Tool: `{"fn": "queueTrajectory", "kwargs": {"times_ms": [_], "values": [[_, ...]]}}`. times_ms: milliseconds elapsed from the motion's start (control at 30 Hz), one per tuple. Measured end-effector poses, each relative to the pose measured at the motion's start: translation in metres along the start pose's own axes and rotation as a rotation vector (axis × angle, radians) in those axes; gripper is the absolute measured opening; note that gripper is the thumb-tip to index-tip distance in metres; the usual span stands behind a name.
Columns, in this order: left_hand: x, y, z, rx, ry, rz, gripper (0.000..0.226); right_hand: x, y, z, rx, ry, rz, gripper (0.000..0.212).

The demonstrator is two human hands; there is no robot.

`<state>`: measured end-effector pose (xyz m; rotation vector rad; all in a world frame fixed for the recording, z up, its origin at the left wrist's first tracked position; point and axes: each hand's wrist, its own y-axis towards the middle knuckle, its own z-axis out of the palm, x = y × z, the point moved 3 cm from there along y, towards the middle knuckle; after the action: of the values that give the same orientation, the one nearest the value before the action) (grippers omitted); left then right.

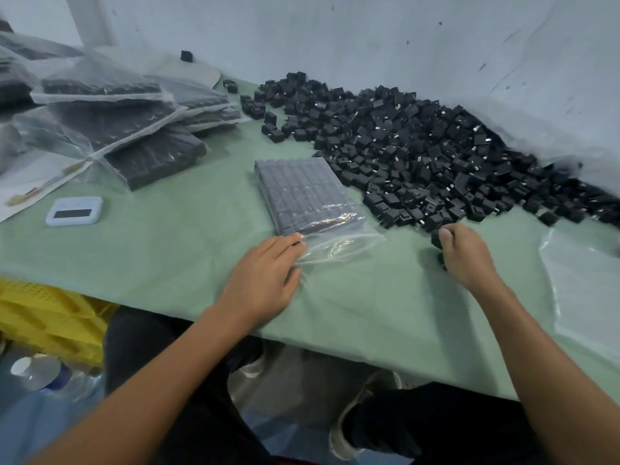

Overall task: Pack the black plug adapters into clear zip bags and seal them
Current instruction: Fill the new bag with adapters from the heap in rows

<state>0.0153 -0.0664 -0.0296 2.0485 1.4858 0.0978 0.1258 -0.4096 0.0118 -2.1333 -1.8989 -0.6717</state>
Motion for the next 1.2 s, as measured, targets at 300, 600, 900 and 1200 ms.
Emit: {"fn": "queueTrajectory", "kwargs": {"times_ms": [300, 600, 900, 1200], "values": [[-0.007, 0.013, 0.004, -0.122, 0.047, -0.072, 0.028, 0.046, -0.056, 0.012, 0.281, 1.339, 0.214, 0.029], [-0.012, 0.016, 0.003, -0.157, 0.168, -0.039, 0.008, 0.099, -0.105, 0.071, 0.582, 1.292, 0.257, 0.04], [-0.016, 0.018, 0.002, -0.19, 0.231, -0.04, 0.004, 0.149, -0.094, 0.091, 0.452, 1.089, 0.152, 0.026], [-0.017, 0.016, -0.002, -0.22, 0.198, -0.029, 0.007, 0.153, -0.089, 0.103, 0.384, 0.901, 0.063, 0.019]]}}
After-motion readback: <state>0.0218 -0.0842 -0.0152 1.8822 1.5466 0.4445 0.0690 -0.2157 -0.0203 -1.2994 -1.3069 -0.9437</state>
